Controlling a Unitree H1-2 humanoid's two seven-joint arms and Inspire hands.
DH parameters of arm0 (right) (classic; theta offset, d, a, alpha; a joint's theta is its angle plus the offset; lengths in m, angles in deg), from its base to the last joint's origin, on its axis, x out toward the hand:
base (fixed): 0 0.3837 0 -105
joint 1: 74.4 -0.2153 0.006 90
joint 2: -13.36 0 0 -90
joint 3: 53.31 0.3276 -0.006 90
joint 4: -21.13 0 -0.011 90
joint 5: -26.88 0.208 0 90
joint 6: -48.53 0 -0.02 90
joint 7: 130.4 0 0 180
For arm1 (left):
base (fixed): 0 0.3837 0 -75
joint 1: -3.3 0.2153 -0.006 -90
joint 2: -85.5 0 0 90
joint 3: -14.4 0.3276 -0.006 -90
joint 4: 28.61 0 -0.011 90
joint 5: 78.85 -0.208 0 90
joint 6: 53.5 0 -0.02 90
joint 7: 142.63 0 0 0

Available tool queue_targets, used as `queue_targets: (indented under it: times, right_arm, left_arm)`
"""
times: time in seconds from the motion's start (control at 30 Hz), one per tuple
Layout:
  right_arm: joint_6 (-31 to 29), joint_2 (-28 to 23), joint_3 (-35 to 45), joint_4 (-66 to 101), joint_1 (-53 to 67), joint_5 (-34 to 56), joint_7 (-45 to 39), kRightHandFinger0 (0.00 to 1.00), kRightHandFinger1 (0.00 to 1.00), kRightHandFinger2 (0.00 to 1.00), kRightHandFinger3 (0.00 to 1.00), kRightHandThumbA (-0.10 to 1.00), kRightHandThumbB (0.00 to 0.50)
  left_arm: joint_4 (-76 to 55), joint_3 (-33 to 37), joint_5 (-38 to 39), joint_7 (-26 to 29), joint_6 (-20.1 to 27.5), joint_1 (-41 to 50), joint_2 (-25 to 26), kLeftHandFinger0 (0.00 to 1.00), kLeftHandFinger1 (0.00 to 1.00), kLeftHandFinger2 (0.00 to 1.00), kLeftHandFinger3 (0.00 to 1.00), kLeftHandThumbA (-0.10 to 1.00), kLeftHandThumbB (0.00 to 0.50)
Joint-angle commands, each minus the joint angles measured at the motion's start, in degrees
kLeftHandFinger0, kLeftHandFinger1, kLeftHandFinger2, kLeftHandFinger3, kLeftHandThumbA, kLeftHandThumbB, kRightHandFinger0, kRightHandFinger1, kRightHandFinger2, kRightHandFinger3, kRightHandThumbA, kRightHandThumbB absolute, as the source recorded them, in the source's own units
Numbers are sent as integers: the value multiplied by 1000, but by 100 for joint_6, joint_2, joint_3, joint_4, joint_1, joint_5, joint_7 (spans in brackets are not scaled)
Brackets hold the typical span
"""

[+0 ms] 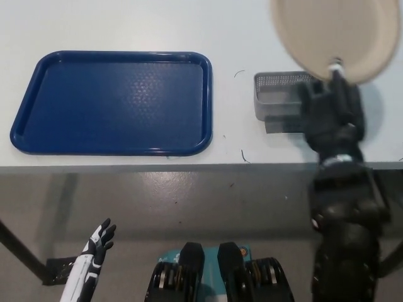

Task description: Use the right hand to pick up a plate from a leveled surface and place it into a tray on the left side

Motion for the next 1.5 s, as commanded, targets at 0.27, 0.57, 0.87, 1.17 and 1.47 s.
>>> queue_targets:
  times: [0.27,0.57,0.87,1.17,1.47]
  right_arm:
    - [-94,507,-468,-2334,-1489,-943,-389,0,288,770,1000,-100,29]
    - [-893,627,-193,-5295,-2901,-1229,-787,0,360,837,1000,-100,58]
    - [-1464,605,-28,-7447,-3973,-1500,-1137,0,270,779,840,-100,93]
    - [38,157,-194,-8047,-4053,-1379,-3475,1000,1000,1000,1000,845,403]
    - [605,-24,-231,-6736,-3323,-1299,-3336,1000,1000,1000,1000,787,413]
  left_arm:
    - [16,67,38,-119,110,-76,109,1000,1000,1000,1000,1000,108]
    - [95,114,23,-159,120,-174,97,1000,1000,1000,1000,1000,94]
    - [55,137,-33,-216,95,-225,157,980,1000,1000,1000,1000,76]
    - [72,205,-31,-310,66,-339,236,959,1000,1000,1000,1000,83]
    - [97,240,-67,-361,82,-398,267,943,1000,1000,1000,1000,77]
